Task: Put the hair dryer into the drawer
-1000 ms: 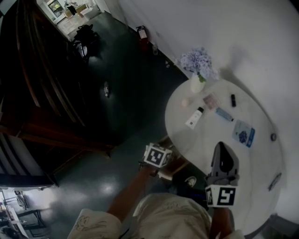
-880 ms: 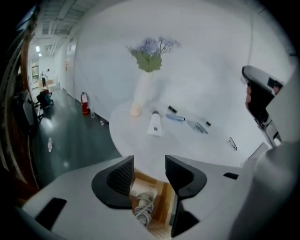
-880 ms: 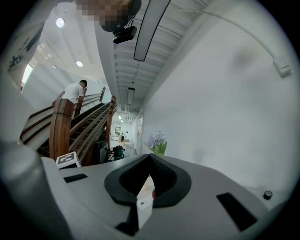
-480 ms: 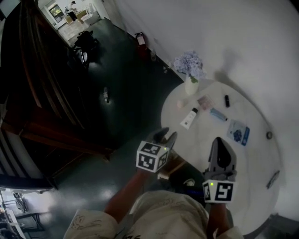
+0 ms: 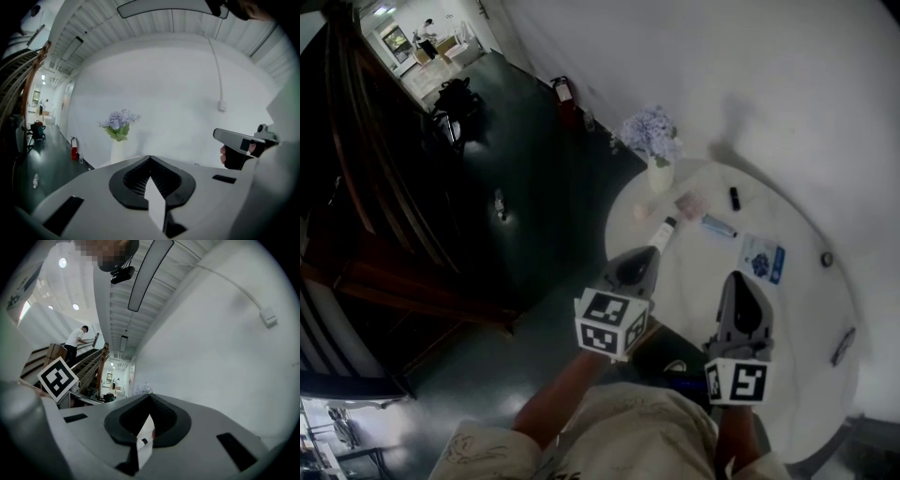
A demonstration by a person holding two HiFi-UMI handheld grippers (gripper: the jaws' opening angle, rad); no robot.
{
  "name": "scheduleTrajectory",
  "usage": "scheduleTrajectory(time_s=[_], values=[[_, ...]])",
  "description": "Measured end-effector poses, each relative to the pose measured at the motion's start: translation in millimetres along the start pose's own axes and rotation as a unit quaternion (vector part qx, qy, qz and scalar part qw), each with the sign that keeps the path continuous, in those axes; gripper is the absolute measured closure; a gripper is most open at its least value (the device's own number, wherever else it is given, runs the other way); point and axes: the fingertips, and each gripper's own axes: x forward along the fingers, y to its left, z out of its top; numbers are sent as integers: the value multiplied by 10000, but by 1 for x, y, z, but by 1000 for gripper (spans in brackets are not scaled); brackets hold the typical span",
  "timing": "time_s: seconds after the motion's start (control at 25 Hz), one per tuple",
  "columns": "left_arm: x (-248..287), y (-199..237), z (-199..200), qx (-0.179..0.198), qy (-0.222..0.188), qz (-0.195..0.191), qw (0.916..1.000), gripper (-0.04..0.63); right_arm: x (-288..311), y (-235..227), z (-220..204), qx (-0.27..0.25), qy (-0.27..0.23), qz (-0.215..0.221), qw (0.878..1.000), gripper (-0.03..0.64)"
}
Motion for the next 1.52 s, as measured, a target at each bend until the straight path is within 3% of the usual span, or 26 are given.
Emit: scheduleTrajectory(time_s=[0.24, 0.6, 1.12, 1.52], values=[[5, -46, 30, 531, -641, -201, 9963, 595, -10, -20, 2, 34, 7, -265, 9996, 614], [0, -105, 67, 1181, -1712, -132, 9780, 595, -27, -47, 9, 14, -43, -700, 9975, 614], [12, -131, 66, 856, -1844, -316, 9786, 595, -45, -72, 11, -135, -9, -999, 9949, 614], [17, -131, 64, 924, -1873, -275, 9776, 595, -46, -80, 9, -143, -2, -1068, 9942, 614]])
